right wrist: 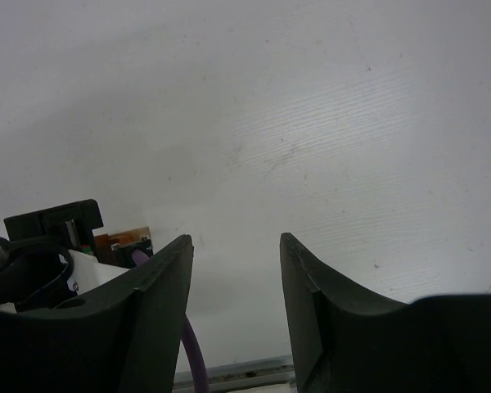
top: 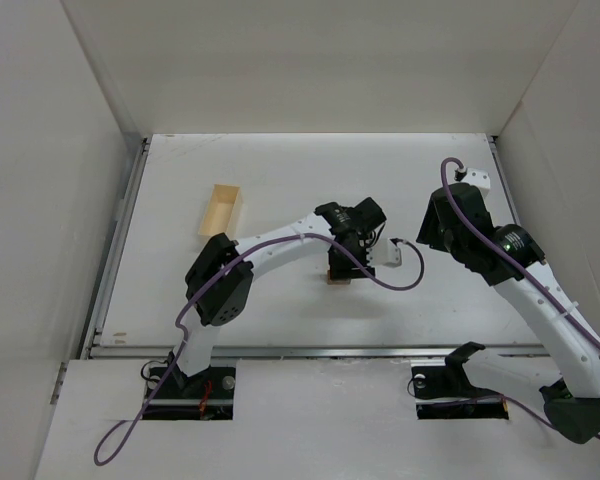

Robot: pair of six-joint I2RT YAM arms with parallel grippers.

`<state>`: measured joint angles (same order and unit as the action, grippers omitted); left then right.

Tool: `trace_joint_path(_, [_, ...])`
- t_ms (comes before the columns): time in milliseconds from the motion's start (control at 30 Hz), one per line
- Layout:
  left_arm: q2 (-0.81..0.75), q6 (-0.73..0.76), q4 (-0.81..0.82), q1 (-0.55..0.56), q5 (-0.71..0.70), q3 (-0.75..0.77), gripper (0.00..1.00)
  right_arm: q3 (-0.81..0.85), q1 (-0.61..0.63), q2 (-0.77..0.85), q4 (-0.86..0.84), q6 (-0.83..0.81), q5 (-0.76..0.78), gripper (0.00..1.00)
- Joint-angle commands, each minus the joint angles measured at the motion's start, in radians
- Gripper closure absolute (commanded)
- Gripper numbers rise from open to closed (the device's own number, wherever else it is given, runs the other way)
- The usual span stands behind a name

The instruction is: Build the wood block tower

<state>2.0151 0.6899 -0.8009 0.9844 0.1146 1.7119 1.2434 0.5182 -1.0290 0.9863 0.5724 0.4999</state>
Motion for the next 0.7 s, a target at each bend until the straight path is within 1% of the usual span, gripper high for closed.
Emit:
trace_joint_path(0, [-0.015, -0.006, 0.005, -0.006, -0.004, 0.028, 0.44, 0.001, 0.000, 0.014, -0.034, -0.006, 0.002, 0.47])
trace_joint_path(567, [-0.015, -0.024, 0.023, -0.015, -0.024, 0.009, 0.44, 0.001, 0.000, 0.014, -0.034, -0.006, -0.008, 0.47])
trace_joint_path(667, [-0.015, -0.024, 0.013, -0.015, -0.003, 0.009, 0.44, 0.001, 0.000, 0.014, -0.034, -0.006, -0.008, 0.47])
